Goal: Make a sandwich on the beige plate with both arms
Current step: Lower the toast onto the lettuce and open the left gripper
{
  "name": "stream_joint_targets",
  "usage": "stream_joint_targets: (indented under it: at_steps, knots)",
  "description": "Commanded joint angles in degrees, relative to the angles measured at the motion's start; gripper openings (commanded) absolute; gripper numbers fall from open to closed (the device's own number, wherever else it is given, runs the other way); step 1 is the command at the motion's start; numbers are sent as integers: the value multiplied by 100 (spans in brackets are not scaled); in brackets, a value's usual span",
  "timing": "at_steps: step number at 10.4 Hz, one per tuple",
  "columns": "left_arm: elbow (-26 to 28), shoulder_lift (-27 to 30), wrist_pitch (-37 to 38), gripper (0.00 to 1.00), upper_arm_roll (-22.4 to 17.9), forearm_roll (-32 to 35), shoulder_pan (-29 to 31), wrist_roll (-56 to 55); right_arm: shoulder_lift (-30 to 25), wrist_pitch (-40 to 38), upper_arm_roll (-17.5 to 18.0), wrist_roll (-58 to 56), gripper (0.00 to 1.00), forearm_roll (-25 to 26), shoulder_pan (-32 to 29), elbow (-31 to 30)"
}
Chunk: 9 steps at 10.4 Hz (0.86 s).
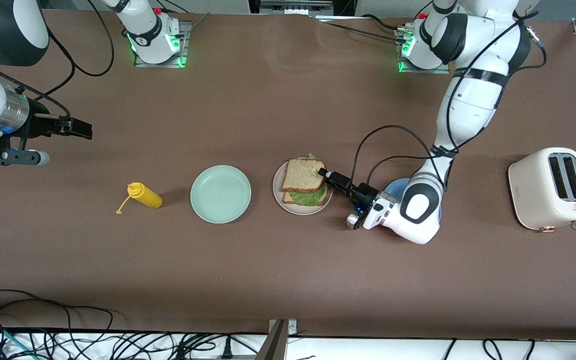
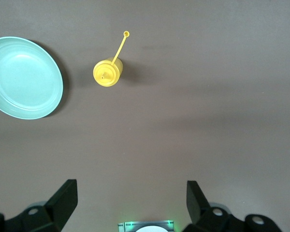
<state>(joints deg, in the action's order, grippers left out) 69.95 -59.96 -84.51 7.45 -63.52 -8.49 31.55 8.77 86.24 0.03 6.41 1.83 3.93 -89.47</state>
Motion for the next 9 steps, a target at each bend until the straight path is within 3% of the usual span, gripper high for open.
stream_joint_targets:
  at_steps: [1, 6, 9]
  knots:
    - [89, 624, 58, 100, -33, 697, 23, -735, 63, -98, -3, -8, 100, 1, -41, 166]
    - [-166, 1301, 58, 100, -146, 2648, 58, -1631, 72, -90, 15, 1, 100, 151, -6, 166]
    - [-157, 1898, 67, 100, -200, 3387, 58, -2126, 63, -19, -3, -25, 100, 63, -41, 184]
